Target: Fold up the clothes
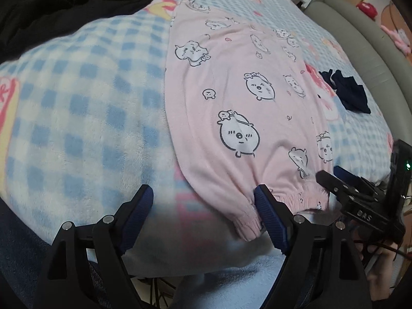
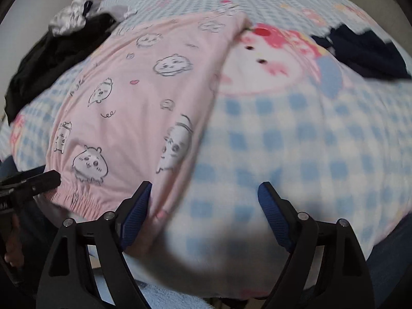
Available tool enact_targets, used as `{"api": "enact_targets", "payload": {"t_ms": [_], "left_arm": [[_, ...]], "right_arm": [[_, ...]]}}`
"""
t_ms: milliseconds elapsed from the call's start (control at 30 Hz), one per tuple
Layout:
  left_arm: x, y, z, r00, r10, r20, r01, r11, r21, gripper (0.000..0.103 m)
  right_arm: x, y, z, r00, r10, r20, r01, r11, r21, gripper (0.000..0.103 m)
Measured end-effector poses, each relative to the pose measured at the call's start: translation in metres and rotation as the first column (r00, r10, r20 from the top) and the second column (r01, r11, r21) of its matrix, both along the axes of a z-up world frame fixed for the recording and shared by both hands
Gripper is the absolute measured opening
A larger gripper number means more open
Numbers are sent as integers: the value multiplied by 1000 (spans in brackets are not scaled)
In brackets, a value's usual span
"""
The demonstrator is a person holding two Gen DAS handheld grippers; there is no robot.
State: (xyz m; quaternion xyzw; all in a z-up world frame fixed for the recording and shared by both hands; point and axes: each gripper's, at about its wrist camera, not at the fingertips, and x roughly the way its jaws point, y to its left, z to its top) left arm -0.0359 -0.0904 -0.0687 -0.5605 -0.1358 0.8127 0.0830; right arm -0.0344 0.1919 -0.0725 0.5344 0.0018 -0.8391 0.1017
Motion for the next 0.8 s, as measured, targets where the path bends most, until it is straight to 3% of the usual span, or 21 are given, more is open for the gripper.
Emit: {"api": "enact_targets", "payload": {"t_ms": [67, 167, 233, 333, 400, 467, 600, 700, 800], "left_arm": [[-5, 14, 13, 999, -29, -31, 26, 994, -106, 82], [-9, 37, 34, 992, -91, -91, 64, 963, -260, 83], [-11, 49, 40, 987, -118, -113, 70, 931, -357, 83], [-16, 57, 37, 987, -120, -111, 51, 871, -488, 82], [-20, 57, 35, 990, -102, -94, 48, 888, -458, 79], [-21, 56, 31, 994, -76, -81, 39, 921, -387, 79], [-13, 36, 6, 999, -37, -13, 34, 982, -184, 80], [-1, 11, 6, 1000, 11, -2, -11, 999, -40, 80], [12, -14, 11, 998, 63, -5, -62, 993, 104, 76]], "right_arm": [[1, 1, 6, 1000, -10, -3, 10, 1000, -10, 84], [1, -1, 18, 1000, -2, -1, 2, 997, -72, 84], [0, -1, 25, 1000, 3, -8, -4, 994, -106, 88], [-6, -5, 31, 999, 9, -32, -12, 996, -83, 91], [-10, -7, 35, 999, 8, -48, -11, 998, -64, 90], [-15, -6, 39, 998, -13, -57, 9, 997, -71, 90], [-19, -16, 19, 1000, 9, 5, -9, 999, -44, 89], [-9, -13, -1, 999, 24, 43, -25, 999, 23, 88], [3, 6, 8, 999, -12, 33, 13, 999, -35, 87]]}}
